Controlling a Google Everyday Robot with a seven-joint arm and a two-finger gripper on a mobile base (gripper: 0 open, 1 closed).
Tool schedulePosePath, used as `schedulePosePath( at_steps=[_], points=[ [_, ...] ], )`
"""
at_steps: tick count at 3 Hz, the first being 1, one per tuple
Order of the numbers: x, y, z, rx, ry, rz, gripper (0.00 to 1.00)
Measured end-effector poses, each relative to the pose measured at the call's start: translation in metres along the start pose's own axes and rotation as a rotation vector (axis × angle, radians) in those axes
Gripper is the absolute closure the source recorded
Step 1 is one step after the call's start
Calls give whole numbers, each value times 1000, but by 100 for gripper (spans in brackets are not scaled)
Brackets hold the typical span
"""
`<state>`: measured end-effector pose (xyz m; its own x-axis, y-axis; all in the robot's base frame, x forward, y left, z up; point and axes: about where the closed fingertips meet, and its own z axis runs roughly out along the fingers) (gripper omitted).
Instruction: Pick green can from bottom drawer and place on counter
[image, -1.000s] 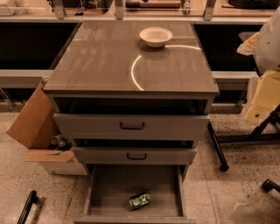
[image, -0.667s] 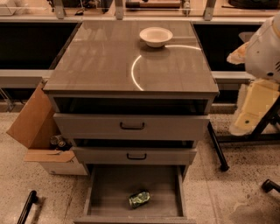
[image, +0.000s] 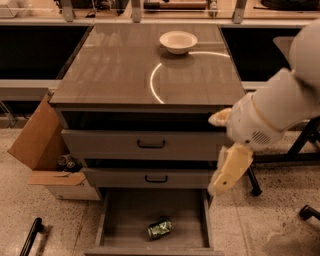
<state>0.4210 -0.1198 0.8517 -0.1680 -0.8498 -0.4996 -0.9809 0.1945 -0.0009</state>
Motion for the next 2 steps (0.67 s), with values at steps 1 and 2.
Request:
schedulePosePath(
  at_steps=[1,2],
  points=[
    [-17,31,63,-119,-119,24,0],
    [-17,31,63,-119,-119,24,0]
  ],
)
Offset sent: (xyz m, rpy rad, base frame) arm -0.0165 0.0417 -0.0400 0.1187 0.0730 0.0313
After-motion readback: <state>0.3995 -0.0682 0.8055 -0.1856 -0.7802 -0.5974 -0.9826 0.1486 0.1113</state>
